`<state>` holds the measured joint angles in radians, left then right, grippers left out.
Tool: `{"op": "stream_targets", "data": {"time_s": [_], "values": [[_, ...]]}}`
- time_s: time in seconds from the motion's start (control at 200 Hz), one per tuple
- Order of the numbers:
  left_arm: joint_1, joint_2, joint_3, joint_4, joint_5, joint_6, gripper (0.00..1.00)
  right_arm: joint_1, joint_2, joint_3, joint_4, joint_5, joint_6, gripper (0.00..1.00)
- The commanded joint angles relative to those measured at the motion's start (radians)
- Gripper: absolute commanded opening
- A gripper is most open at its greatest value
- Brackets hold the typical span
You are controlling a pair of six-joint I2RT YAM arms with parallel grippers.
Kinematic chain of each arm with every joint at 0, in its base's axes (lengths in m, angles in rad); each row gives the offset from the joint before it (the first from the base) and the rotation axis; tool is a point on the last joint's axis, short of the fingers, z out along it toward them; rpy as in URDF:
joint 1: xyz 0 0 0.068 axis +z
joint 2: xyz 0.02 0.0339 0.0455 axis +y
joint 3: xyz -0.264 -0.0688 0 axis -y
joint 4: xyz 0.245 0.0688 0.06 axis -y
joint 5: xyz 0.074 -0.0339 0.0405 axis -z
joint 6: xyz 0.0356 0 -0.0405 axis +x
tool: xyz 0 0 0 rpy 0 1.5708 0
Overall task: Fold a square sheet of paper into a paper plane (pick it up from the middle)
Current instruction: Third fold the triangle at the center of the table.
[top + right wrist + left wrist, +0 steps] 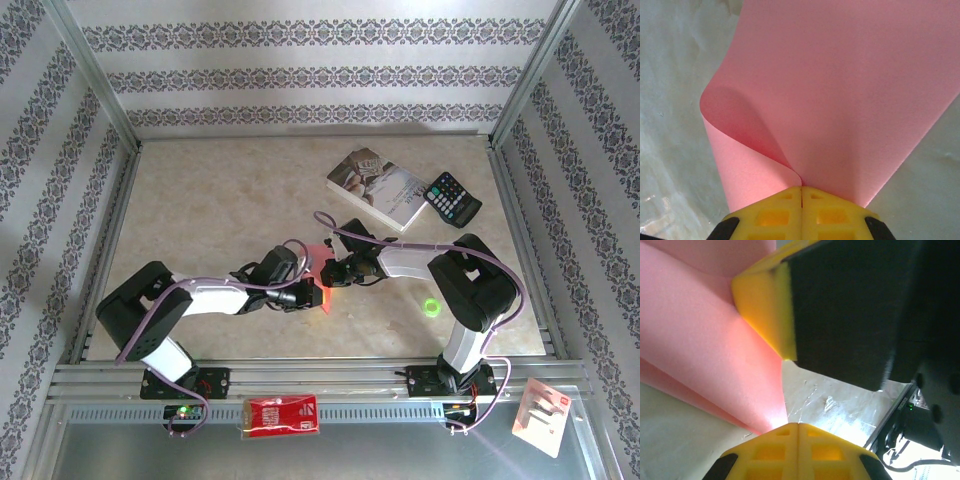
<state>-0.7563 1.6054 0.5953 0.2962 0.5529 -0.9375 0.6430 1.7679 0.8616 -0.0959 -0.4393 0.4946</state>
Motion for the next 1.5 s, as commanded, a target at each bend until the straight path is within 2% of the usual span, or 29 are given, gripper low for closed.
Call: {"op": "stream_targets", "data": {"time_s": [0.0,0.904,1.214,1.494], "values": [[-0.019,0.021,0.026,0.077,0.011,-0.024,0.01,-0.008,0.056,-0.038,-0.064,0.079,-0.005,0.01],[-0.043,0.132,0.041,0.109,-0.007,-0.023,0.02,-0.006,0.059,-0.044,-0.062,0.073,0.002,0.01],[-0.057,0.028,0.026,0.054,-0.017,-0.023,0.02,-0.006,0.056,-0.044,-0.062,0.074,0.0,0.01],[-0.07,0.084,0.029,0.041,-0.013,-0.022,0.02,-0.006,0.057,-0.044,-0.062,0.073,-0.001,0.01]]}}
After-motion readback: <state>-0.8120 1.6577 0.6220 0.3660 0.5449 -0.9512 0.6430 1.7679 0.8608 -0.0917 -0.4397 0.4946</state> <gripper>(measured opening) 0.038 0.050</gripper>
